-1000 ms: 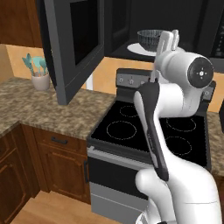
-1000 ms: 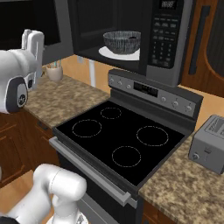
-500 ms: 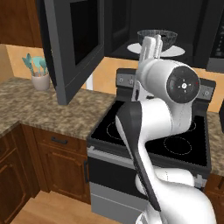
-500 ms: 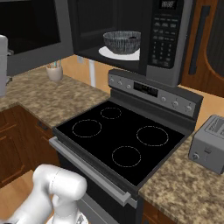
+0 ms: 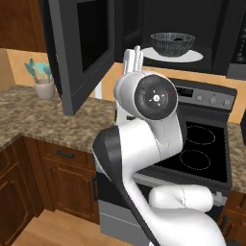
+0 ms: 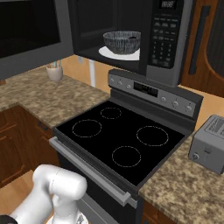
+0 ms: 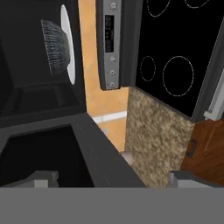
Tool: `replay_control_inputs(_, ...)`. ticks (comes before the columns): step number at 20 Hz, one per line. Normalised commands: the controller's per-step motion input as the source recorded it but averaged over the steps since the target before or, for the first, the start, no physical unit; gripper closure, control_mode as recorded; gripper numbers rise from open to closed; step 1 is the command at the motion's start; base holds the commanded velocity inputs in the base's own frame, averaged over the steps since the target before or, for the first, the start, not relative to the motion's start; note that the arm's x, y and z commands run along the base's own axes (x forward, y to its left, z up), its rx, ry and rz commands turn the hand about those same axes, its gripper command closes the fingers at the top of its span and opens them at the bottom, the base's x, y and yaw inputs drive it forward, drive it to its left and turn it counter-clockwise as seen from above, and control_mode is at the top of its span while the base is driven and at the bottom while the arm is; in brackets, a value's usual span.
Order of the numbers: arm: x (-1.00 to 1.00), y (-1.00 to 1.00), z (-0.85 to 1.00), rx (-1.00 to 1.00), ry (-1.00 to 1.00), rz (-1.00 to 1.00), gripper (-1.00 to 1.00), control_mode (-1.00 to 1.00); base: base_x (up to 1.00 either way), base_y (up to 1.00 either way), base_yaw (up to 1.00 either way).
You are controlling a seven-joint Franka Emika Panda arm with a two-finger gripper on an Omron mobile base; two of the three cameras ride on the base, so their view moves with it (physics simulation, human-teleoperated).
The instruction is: Pick the avocado from the sink and place it in the bowl. Then pick the bowl and place it in the microwave. Then close the microwave door and press the start button.
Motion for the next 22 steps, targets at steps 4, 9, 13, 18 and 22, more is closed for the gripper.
replay_control_inputs(4,-0.01,0.7,-0.21,0.0,0.13,0.0,-1.0,-1.0,0.0,0.0,0.0)
replay_control_inputs(9,0.21,0.51,-0.37,-0.01,0.04,-0.01,-1.0,-1.0,0.0,0.0,0.0)
replay_control_inputs(13,0.0,0.26,-0.32,0.0,0.0,-0.01,-1.0,-1.0,0.0,0.0,0.0)
replay_control_inputs(18,-0.07,0.31,-0.56,-0.02,-0.08,0.0,-1.0,-1.0,0.0,0.0,0.0)
replay_control_inputs(22,0.11,0.34,-0.58,-0.06,-0.08,0.0,-1.0,-1.0,0.0,0.0,0.0)
